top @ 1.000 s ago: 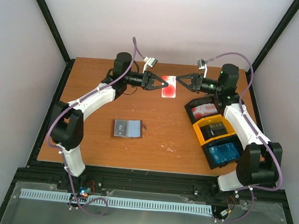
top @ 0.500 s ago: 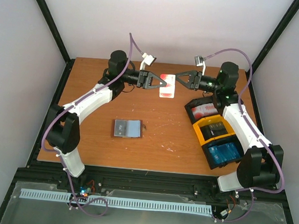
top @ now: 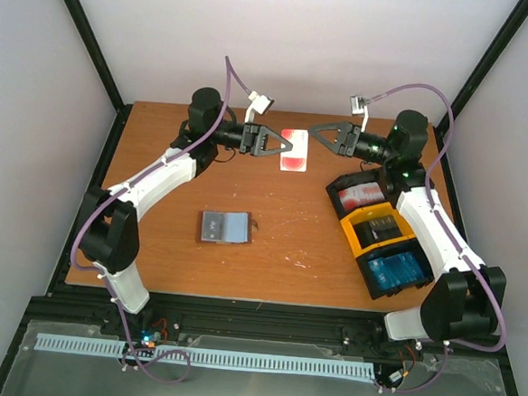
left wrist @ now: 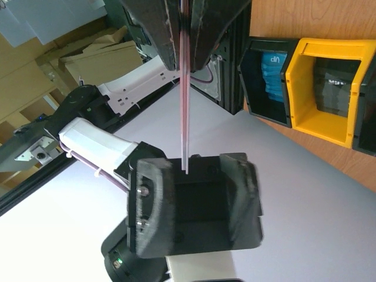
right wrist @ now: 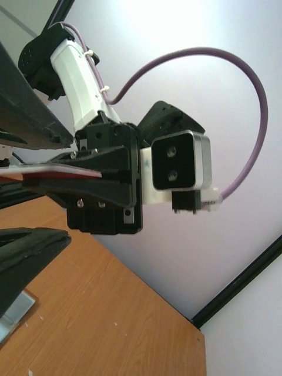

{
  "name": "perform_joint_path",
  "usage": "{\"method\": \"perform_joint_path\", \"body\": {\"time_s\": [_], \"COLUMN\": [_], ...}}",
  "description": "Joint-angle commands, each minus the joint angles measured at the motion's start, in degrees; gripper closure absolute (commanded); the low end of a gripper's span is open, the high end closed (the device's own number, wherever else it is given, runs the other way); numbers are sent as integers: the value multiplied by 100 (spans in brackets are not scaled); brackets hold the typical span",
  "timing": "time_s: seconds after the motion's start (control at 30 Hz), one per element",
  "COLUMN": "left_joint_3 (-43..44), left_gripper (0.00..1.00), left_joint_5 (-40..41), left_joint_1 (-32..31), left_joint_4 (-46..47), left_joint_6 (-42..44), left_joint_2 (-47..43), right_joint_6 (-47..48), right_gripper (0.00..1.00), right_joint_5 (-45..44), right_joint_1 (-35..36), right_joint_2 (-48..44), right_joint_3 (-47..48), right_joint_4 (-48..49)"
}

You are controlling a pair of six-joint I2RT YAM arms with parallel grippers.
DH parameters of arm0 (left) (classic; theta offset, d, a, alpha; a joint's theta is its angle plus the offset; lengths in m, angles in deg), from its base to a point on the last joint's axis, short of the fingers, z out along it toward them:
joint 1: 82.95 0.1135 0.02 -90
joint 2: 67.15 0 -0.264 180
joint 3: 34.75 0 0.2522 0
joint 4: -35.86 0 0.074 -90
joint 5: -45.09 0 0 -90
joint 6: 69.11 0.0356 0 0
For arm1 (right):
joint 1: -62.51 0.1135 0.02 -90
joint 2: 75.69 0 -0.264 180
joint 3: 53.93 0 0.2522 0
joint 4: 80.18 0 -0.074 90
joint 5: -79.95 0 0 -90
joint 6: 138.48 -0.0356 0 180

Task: Put the credit cards into the card holder
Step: Pick up the credit card from the storage box.

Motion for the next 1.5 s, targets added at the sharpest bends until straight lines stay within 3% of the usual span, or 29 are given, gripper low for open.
{"method": "perform_joint_path", "body": {"time_s": [0.0,0.13,0.43,0.7,1.0,1.3,1.47], "left_joint_3": [49,46,-24,-196,-267,-285,-246], "left_gripper": [99,99,99,99,99,99,99], "left_joint_5": [9,-29,-140,-193,-224,-220,-190], "left_joint_1": [56,54,58,54,56,54,54], "left_joint_4": [104,214,499,1000,1311,1303,1307], "left_joint_6": [117,47,-100,-397,-554,-557,-561], "left_joint_2": [-137,-135,-175,-214,-281,-300,-312], "right_joint_6": [-25,-16,-12,-179,-126,133,558], "right_gripper": [61,63,86,95,96,87,88], "right_joint_5": [65,65,48,31,92,64,-13], "right_joint_1": [91,135,154,158,189,353,377], "right_joint_2": [-216,-158,-64,-46,7,-11,-10], "right_joint_3": [-30,-4,-9,-104,-135,-52,-17], "right_joint_4": [327,288,216,446,470,172,-464]}}
